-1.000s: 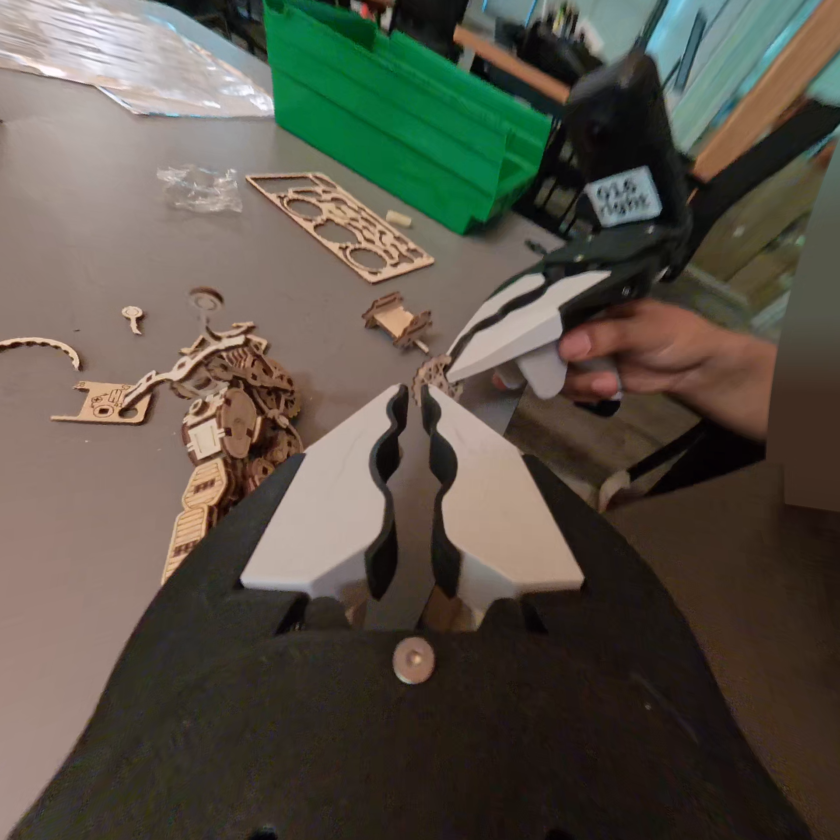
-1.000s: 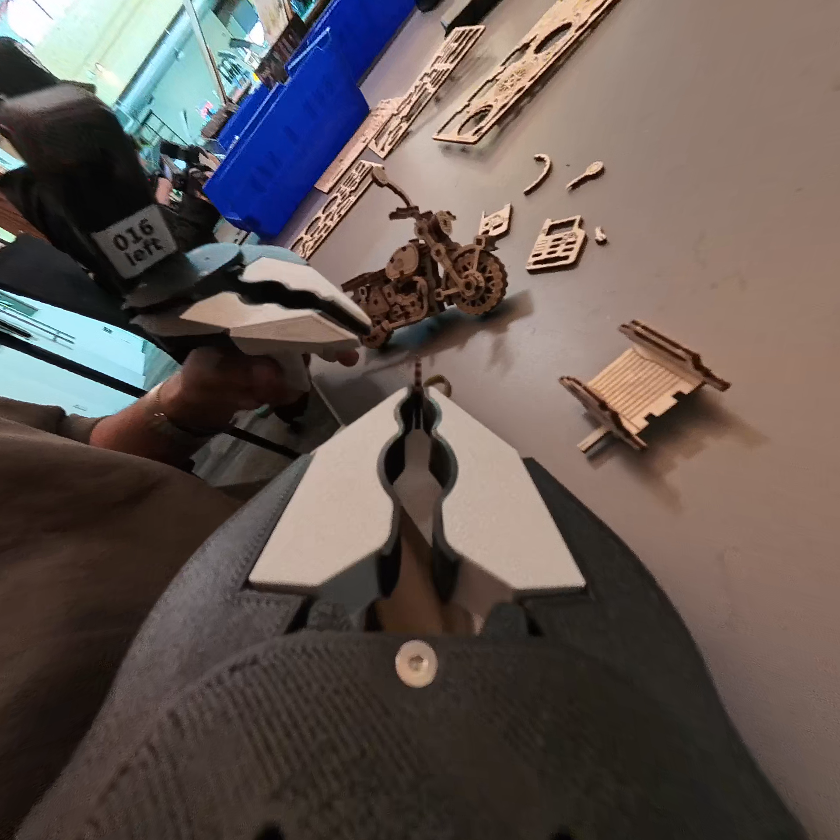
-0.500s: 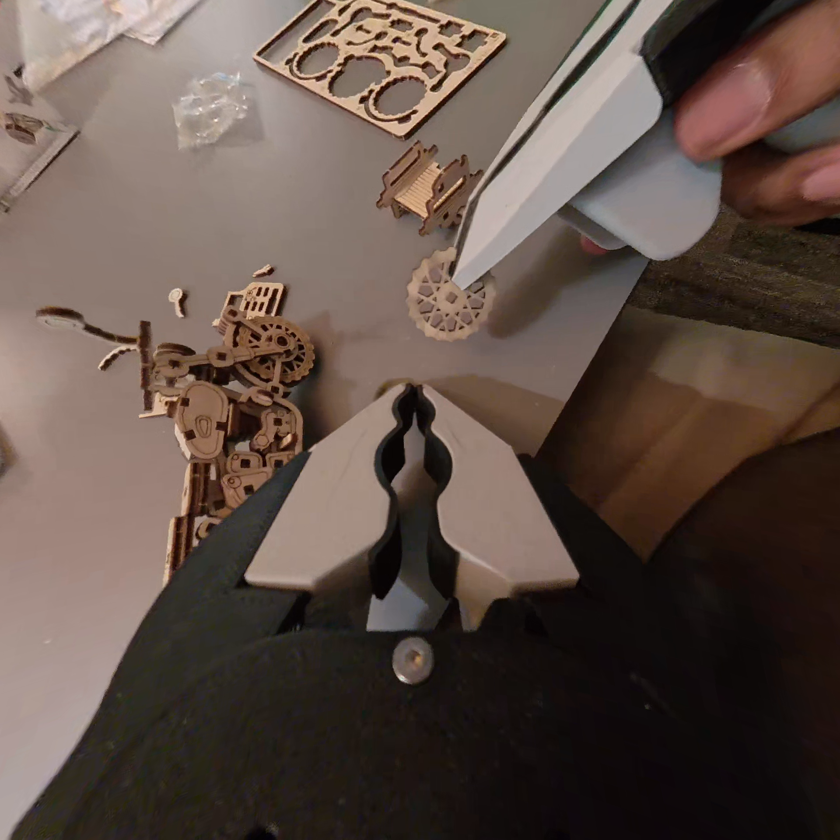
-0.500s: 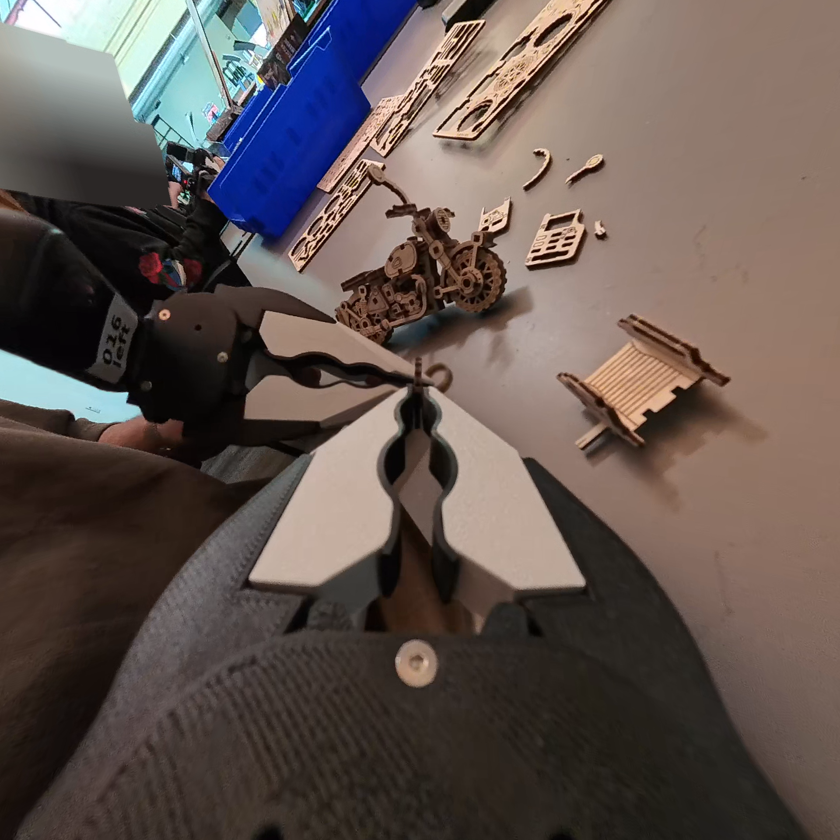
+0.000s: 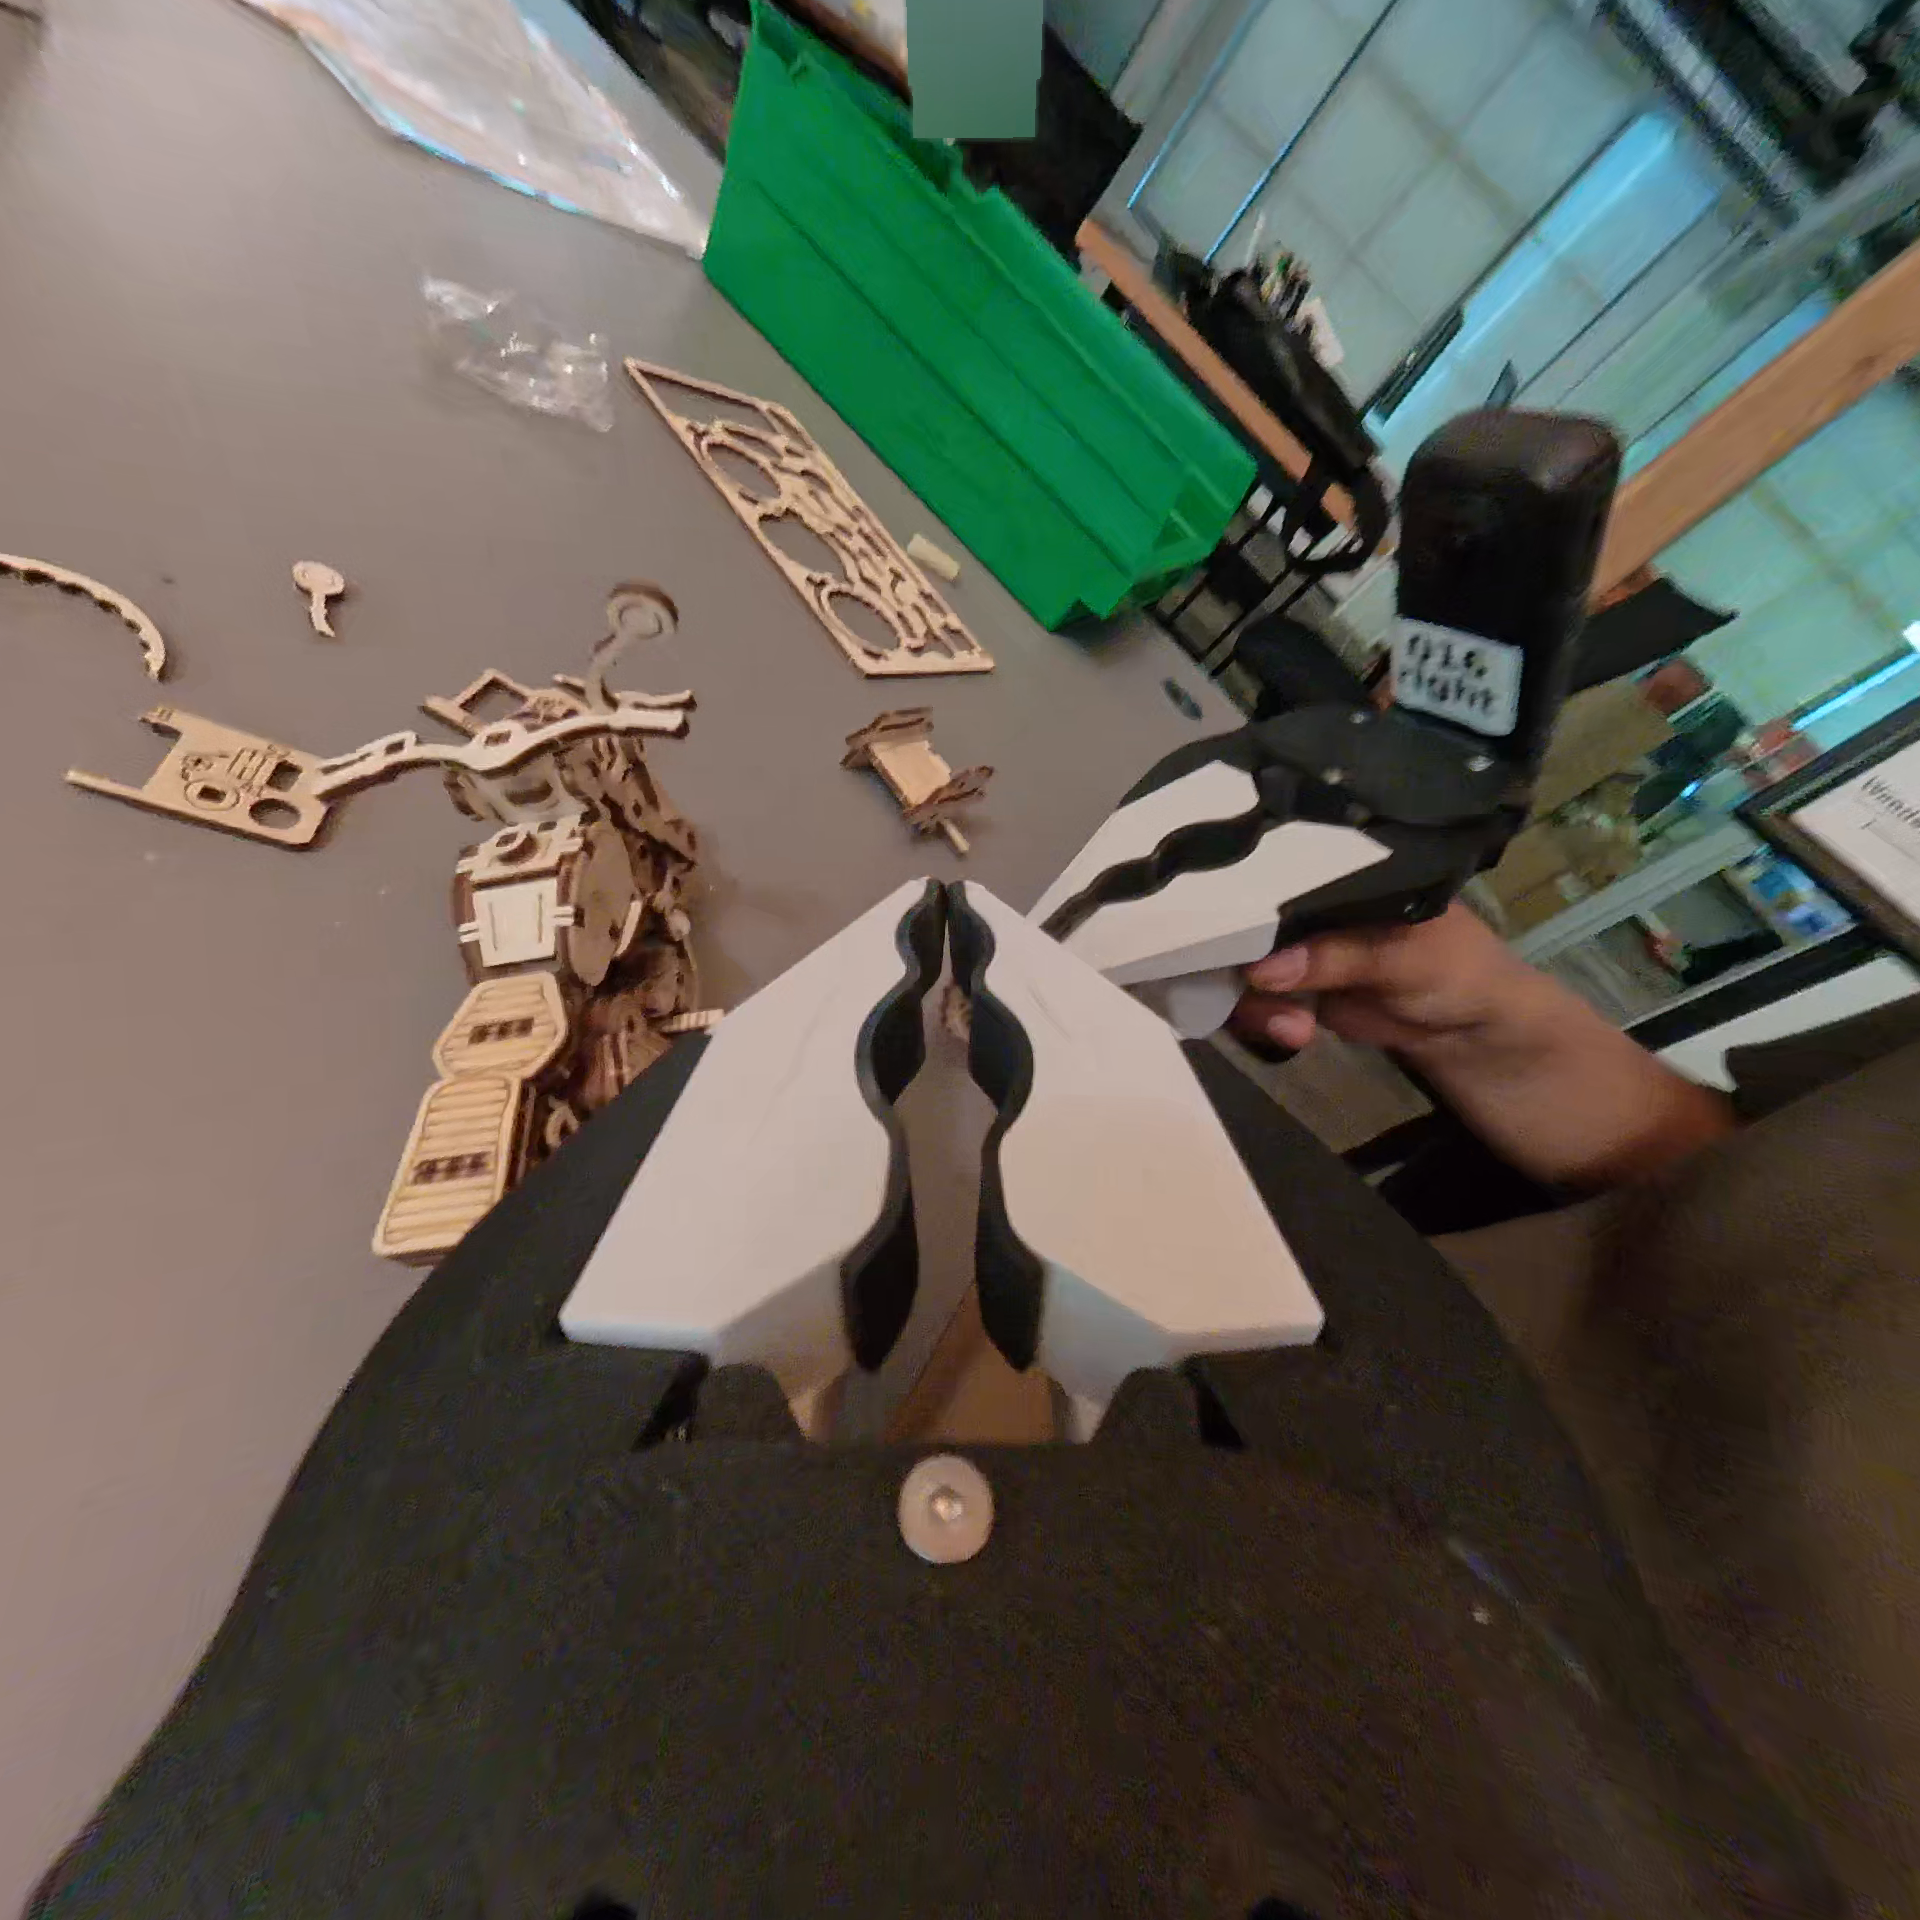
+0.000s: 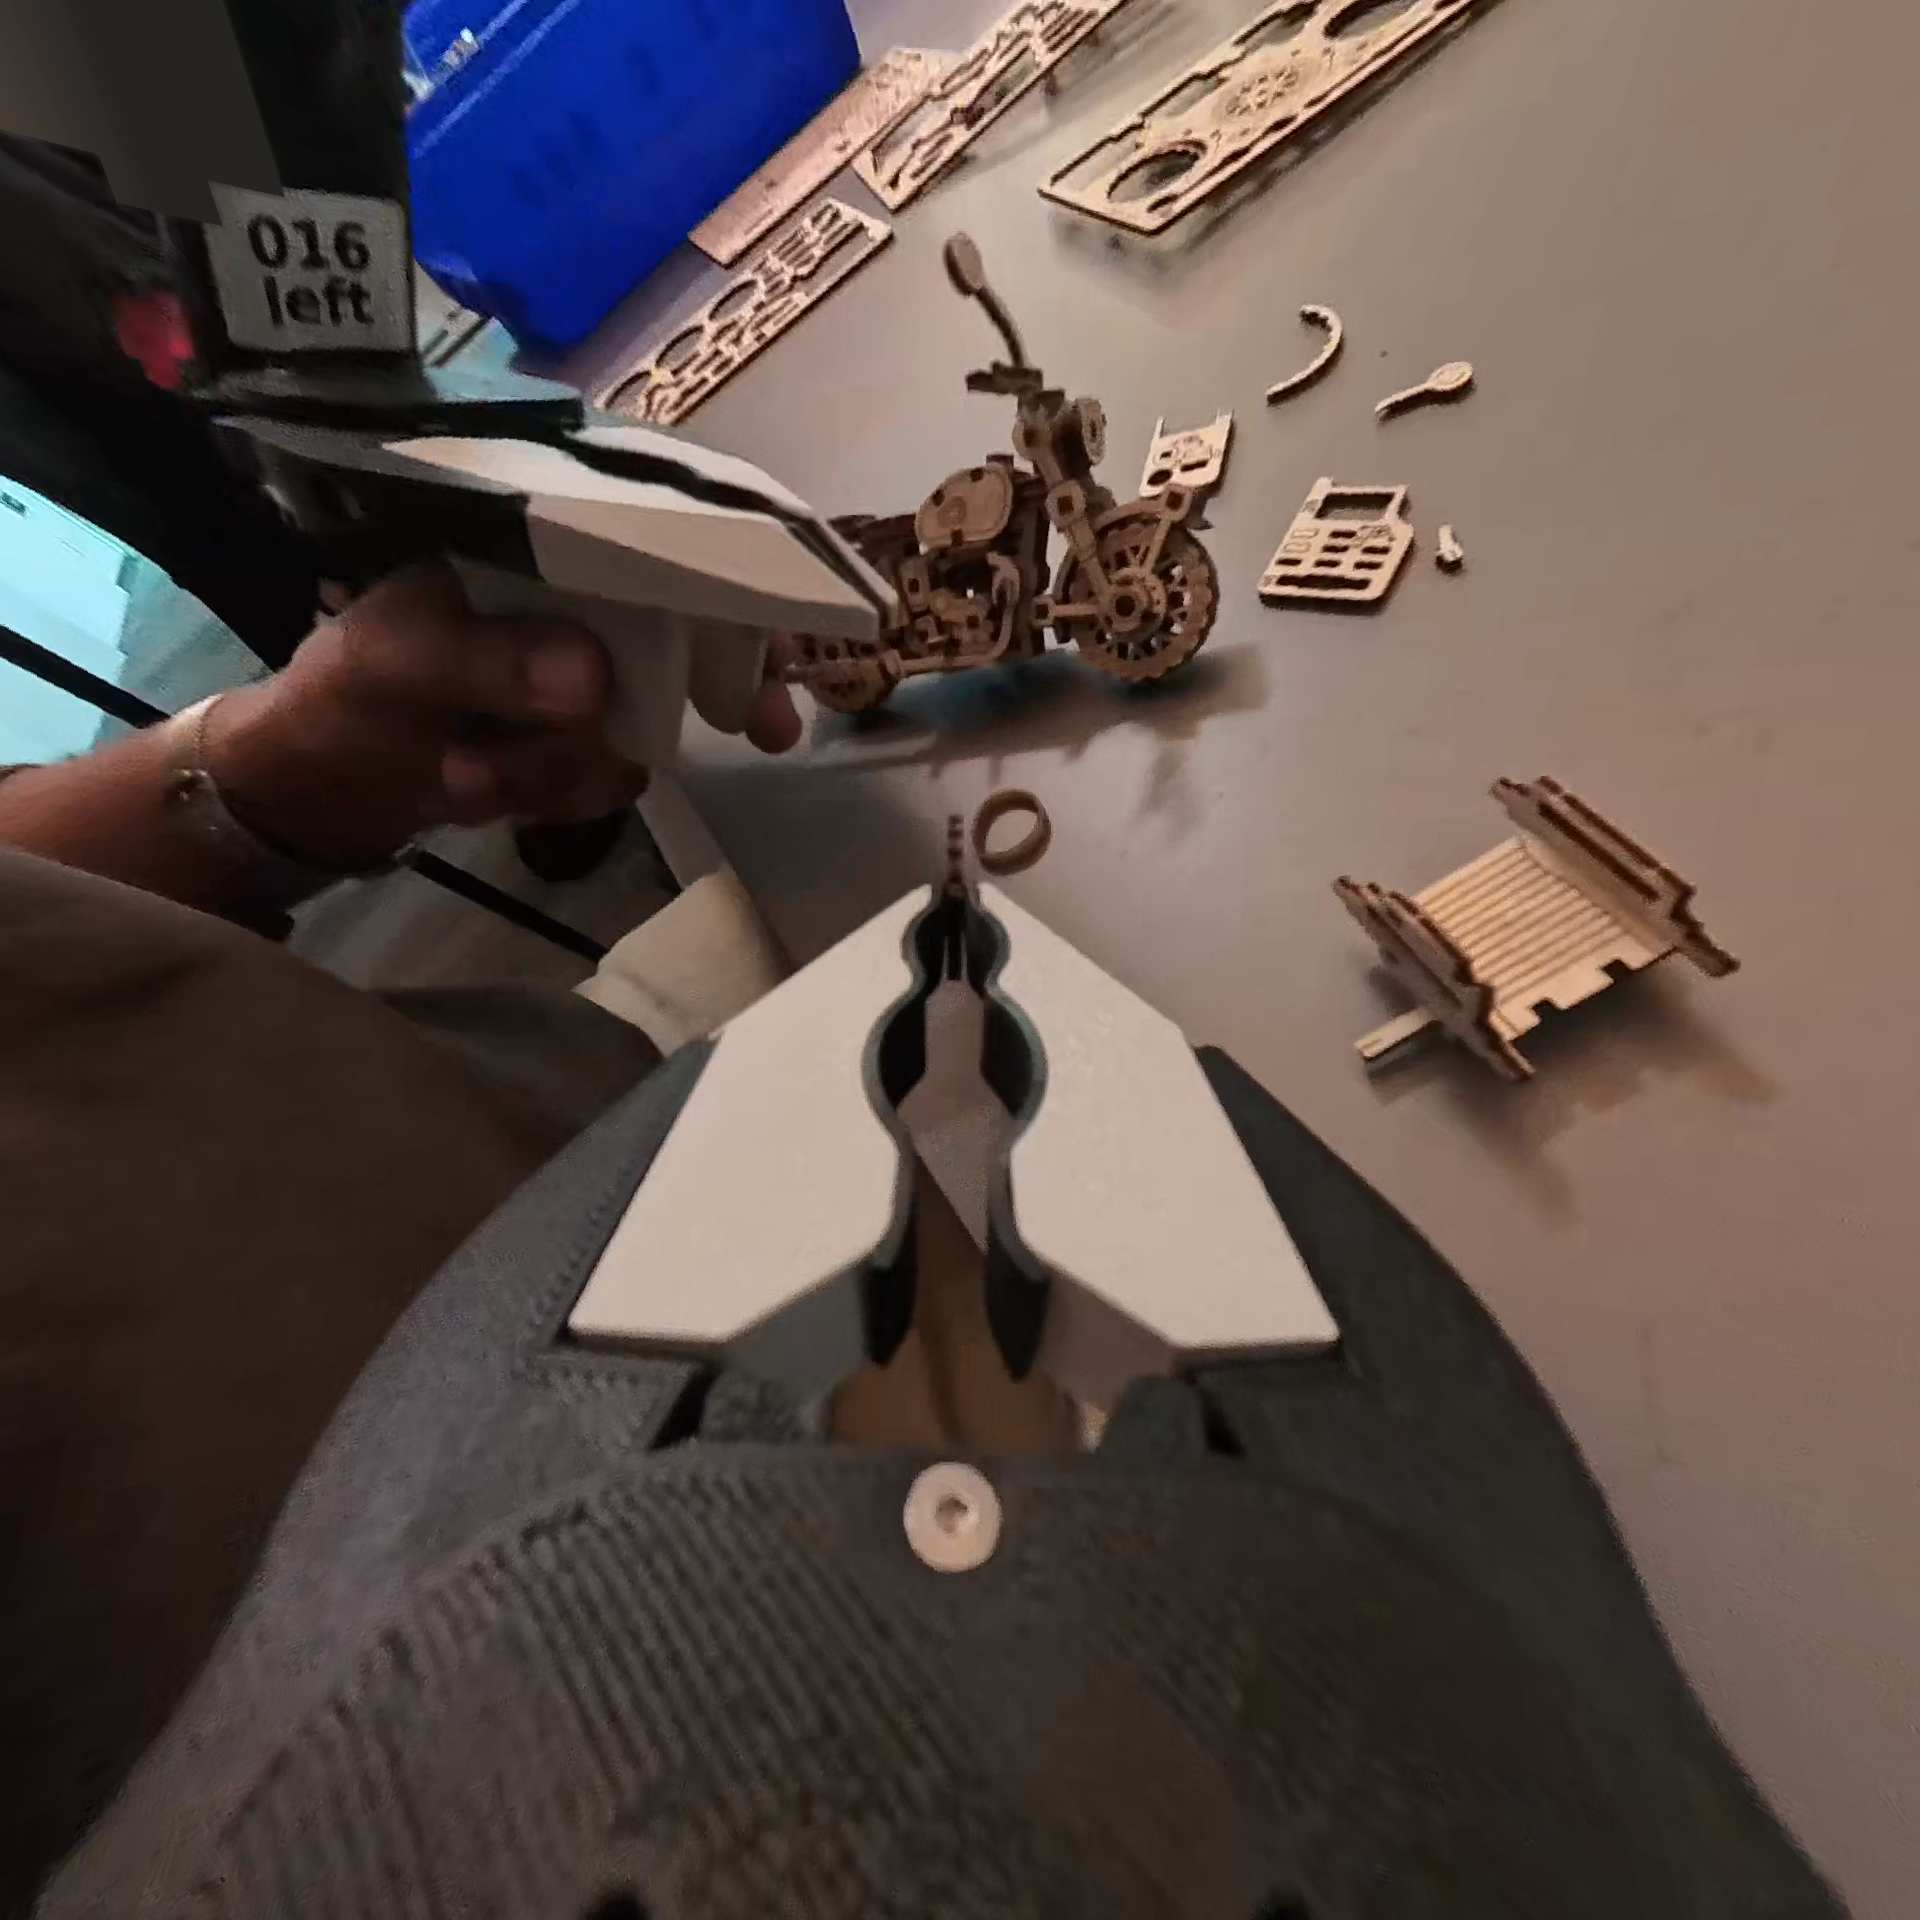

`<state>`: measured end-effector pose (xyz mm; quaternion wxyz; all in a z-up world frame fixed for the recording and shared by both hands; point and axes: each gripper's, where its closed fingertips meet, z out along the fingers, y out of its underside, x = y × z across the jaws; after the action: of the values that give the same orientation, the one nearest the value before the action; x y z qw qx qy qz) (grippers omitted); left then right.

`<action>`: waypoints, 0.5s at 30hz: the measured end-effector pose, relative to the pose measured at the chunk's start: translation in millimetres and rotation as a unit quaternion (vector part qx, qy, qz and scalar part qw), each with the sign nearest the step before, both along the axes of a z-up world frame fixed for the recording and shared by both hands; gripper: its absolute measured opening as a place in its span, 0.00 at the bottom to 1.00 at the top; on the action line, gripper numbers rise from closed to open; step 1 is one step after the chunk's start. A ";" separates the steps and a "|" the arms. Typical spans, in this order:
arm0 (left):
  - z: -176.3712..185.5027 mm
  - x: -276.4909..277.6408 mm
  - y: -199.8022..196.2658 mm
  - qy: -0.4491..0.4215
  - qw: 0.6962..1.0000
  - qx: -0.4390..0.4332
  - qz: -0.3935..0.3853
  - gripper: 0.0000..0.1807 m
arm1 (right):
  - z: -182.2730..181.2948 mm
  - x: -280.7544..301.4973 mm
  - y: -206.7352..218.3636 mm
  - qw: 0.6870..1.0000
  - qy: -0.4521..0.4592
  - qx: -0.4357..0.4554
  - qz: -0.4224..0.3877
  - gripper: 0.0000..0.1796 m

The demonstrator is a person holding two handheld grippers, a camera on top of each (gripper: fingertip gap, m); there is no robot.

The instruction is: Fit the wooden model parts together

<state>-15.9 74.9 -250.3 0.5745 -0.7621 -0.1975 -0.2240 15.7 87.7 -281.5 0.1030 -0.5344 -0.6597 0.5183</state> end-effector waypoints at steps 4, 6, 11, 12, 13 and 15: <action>-23.8 1.4 0.8 0.105 0.991 -0.082 0.002 0.01 | 2.4 -1.0 1.7 1.000 0.000 -0.016 -0.008 0.01; -33.7 4.2 1.2 0.186 0.974 -0.126 -0.001 0.03 | 4.2 -2.5 6.6 0.999 -0.002 -0.033 -0.020 0.01; -45.6 -4.1 -1.9 0.317 0.924 -0.210 0.036 0.09 | 9.8 -4.9 13.0 0.998 0.006 -0.052 -0.037 0.01; -48.5 -5.1 -1.9 0.317 0.923 -0.217 0.036 0.10 | 9.6 -4.6 11.8 0.998 0.006 -0.051 -0.035 0.01; -53.2 -6.3 -2.1 0.308 0.924 -0.226 0.033 0.11 | 8.9 -4.4 10.6 0.998 0.005 -0.049 -0.032 0.01; -62.6 -10.8 -2.6 0.267 0.932 -0.243 0.029 0.12 | 7.1 -3.8 8.6 0.999 0.002 -0.044 -0.028 0.01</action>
<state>-26.7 72.3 -312.9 0.4099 -0.9038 -0.1076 0.0592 11.9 96.2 -274.3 0.0959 -0.5556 -0.6207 0.5448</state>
